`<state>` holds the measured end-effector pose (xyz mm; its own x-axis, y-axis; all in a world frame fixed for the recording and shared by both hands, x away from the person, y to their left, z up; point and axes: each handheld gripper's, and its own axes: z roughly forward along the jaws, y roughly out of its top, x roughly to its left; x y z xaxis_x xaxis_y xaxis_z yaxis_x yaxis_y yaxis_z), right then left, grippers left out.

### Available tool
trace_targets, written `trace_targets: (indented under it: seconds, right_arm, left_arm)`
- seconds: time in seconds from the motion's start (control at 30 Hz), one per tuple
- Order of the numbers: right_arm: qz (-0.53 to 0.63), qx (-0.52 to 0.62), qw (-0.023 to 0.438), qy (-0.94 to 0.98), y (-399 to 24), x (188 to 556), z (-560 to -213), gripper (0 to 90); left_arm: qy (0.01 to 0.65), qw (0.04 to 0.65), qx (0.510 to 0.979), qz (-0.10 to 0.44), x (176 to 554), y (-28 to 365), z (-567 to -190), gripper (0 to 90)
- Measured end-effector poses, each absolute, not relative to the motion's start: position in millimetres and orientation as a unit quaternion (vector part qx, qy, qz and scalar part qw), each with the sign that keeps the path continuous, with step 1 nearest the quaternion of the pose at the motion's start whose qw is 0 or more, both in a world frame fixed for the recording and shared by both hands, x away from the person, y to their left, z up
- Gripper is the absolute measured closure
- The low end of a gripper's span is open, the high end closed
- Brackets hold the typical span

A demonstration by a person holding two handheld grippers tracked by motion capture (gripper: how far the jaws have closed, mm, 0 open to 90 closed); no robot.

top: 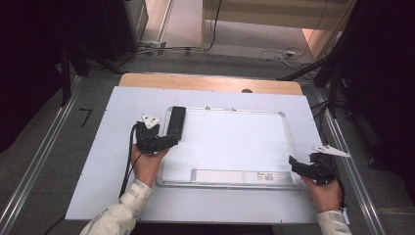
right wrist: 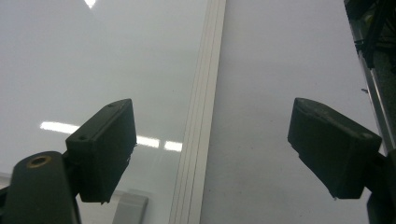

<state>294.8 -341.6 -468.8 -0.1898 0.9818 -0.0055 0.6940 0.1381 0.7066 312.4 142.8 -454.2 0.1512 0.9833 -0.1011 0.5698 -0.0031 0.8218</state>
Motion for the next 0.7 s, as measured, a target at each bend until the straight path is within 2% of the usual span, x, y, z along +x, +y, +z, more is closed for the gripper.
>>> trace_targets:
  seconds: [0.13, 0.7]
  right_arm:
    - [0.293, 0.587, 0.246, 0.713, -342, 294, -469, 14.1]
    - [0.295, 0.587, 0.246, 0.713, -343, 294, -468, 14.1]
  left_arm:
    - [0.600, 0.389, 0.651, 0.256, 308, 151, -455, 17.8]
    - [0.590, 0.392, 0.650, 0.274, 287, 165, -452, 17.7]
